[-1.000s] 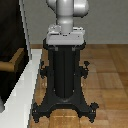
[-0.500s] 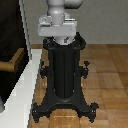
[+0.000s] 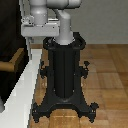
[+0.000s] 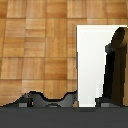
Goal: Open the door by pressing down and pulling on the handle.
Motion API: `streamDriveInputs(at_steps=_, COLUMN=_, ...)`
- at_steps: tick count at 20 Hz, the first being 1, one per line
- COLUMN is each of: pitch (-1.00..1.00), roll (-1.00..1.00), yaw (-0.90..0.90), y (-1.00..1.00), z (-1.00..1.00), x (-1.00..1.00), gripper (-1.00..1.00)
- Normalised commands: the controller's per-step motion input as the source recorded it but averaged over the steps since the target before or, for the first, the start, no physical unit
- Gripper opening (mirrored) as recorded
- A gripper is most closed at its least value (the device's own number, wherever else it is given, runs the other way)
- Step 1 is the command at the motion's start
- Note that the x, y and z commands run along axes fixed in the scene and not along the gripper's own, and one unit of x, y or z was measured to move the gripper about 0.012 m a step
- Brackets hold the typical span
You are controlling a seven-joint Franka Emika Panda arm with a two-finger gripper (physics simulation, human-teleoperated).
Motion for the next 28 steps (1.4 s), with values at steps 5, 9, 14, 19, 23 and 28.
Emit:
streamDriveInputs(at_steps=5, pitch=0.00, roll=0.00, yaw=0.00, y=-0.80, z=0.00, x=0.00, gripper=1.00)
streamDriveInputs(at_steps=9, pitch=0.00, roll=0.00, yaw=0.00, y=-0.50, z=0.00, x=0.00, gripper=1.00)
streamDriveInputs(at_steps=14, pitch=0.00, roll=0.00, yaw=0.00, y=-0.60, z=0.00, x=0.00, gripper=1.00)
streamDriveInputs(at_steps=19, pitch=0.00, roll=0.00, yaw=0.00, y=0.00, z=0.00, x=0.40, gripper=1.00)
streamDriveInputs(at_steps=23, pitch=0.00, roll=0.00, yaw=0.00, y=0.00, z=0.00, x=0.00, gripper=1.00)
streamDriveInputs(at_steps=28, pitch=0.00, roll=0.00, yaw=0.00, y=-0.60, z=-0.80, x=0.00, gripper=1.00)
